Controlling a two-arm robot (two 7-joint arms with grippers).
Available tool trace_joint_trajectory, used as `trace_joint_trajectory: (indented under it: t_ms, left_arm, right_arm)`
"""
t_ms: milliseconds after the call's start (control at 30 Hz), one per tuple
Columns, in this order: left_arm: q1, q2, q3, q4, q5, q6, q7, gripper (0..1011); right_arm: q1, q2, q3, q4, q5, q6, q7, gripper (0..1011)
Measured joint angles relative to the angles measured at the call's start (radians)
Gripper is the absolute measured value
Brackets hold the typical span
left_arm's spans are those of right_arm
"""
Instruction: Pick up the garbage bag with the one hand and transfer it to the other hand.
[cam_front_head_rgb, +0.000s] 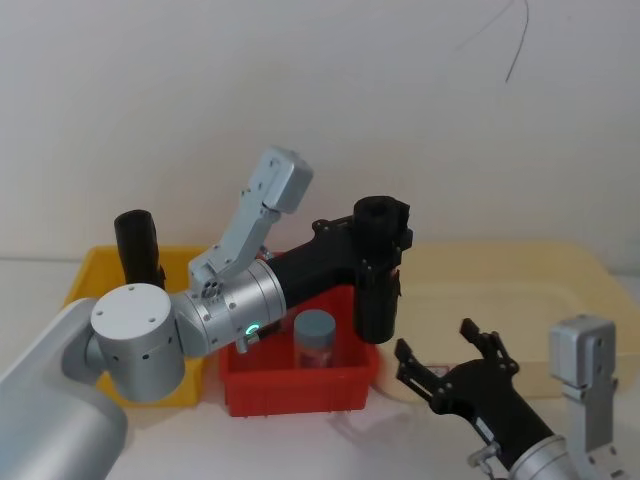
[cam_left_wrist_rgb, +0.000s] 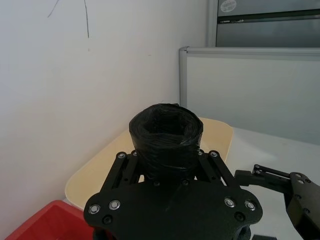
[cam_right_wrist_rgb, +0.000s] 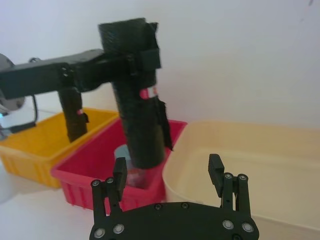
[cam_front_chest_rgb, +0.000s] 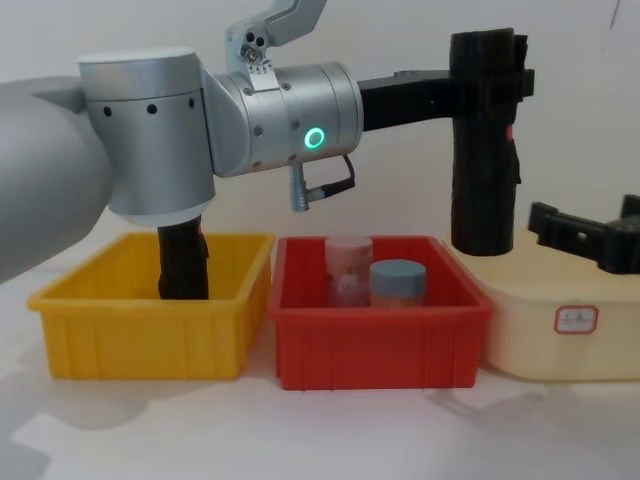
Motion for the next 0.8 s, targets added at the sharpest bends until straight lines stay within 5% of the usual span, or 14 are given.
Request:
trace_joint_trajectory:
  t_ms: [800]
  left_arm:
    - [-0.003,-0.003,0.005,0.009,-0.002,-0.003,-0.004,392]
  right_arm:
    - [0.09,-0.05,-0.035,0.084,0.016,0.024,0.069,1000]
